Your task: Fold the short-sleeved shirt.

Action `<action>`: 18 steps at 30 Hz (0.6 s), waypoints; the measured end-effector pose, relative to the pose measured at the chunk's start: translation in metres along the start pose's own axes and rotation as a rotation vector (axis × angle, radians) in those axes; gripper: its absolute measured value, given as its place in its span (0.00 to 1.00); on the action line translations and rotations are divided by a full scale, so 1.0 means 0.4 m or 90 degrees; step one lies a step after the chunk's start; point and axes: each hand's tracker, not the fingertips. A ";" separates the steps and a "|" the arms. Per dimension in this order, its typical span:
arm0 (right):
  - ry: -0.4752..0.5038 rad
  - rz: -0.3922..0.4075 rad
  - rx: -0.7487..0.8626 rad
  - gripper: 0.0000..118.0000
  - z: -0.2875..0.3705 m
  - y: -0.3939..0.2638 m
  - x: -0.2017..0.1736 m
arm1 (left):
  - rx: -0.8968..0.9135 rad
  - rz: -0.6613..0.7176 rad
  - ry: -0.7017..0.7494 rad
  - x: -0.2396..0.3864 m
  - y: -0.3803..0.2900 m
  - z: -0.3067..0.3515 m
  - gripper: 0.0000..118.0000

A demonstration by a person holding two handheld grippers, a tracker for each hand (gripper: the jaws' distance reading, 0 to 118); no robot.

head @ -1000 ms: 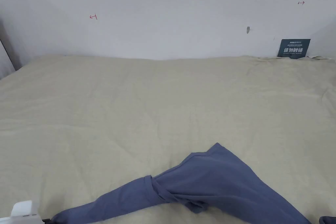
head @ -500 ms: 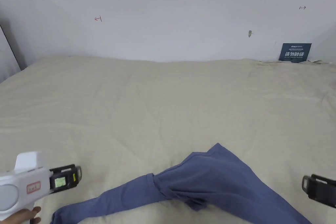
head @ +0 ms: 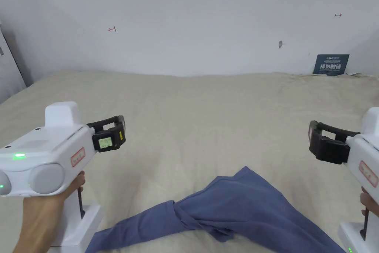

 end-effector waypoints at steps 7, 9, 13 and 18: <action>-0.037 0.040 0.086 0.88 0.031 -0.012 -0.063 | 0.086 -0.041 0.010 0.057 -0.033 0.004 0.88; -0.034 0.040 0.099 0.80 0.036 -0.020 -0.064 | 0.099 -0.054 0.007 0.068 -0.046 0.013 0.70; -0.040 0.038 0.112 0.35 0.051 -0.035 -0.081 | 0.111 -0.056 -0.008 0.078 -0.064 0.024 0.35; -0.046 0.024 0.121 0.00 0.062 -0.053 -0.090 | 0.118 -0.042 -0.025 0.090 -0.080 0.031 0.00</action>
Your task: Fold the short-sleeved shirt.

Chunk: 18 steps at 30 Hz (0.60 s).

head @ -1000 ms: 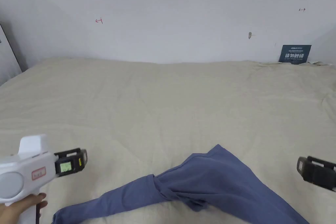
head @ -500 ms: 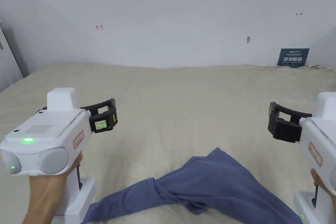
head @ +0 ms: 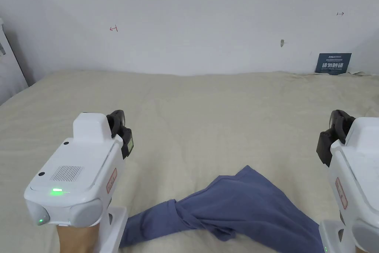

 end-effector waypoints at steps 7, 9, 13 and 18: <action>-0.006 -0.007 -0.004 0.00 0.004 -0.002 0.002 | -0.021 -0.006 -0.006 0.020 -0.028 -0.001 0.00; -0.007 -0.005 -0.006 0.00 0.005 -0.002 0.002 | -0.024 -0.001 -0.008 0.024 -0.030 0.002 0.00; -0.004 -0.006 -0.007 0.00 0.000 -0.005 0.012 | -0.034 0.010 -0.013 0.021 -0.038 -0.005 0.00; 0.000 -0.003 -0.008 0.00 0.000 -0.005 0.013 | -0.041 0.008 -0.014 0.021 -0.042 -0.004 0.00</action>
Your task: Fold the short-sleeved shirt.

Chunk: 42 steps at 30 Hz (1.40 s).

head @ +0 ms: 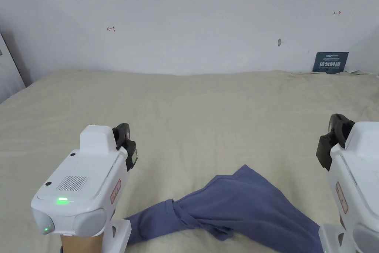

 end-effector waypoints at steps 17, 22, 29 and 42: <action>0.005 0.001 -0.008 0.00 -0.013 -0.001 0.004 | -0.054 0.006 -0.016 -0.013 0.004 -0.026 0.00; 0.011 -0.001 -0.017 0.00 -0.031 -0.016 0.011 | -0.096 -0.008 -0.023 -0.024 0.000 -0.046 0.00; 0.015 -0.002 -0.030 0.00 -0.043 -0.022 -0.003 | -0.185 0.040 -0.008 -0.088 -0.033 -0.075 0.00; 0.041 0.001 -0.070 0.00 -0.088 -0.065 -0.045 | -0.508 0.125 0.009 -0.251 -0.253 -0.109 0.04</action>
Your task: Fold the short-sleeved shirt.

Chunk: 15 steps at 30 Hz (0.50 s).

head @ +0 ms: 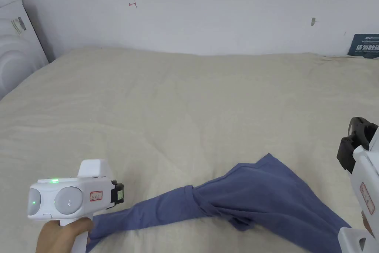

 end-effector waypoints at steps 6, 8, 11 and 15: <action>0.020 0.005 -0.026 0.00 -0.032 -0.039 -0.013 | -0.052 0.018 -0.017 -0.025 -0.044 -0.067 0.81; 0.024 0.006 -0.035 0.00 -0.041 -0.051 -0.014 | -0.067 0.013 -0.020 -0.022 -0.056 -0.092 0.86; 0.027 0.006 -0.045 0.00 -0.049 -0.066 -0.012 | -0.076 0.003 -0.015 -0.015 -0.067 -0.119 0.86; 0.027 0.006 -0.055 0.00 -0.056 -0.077 -0.006 | -0.097 0.000 -0.004 -0.005 -0.077 -0.161 0.86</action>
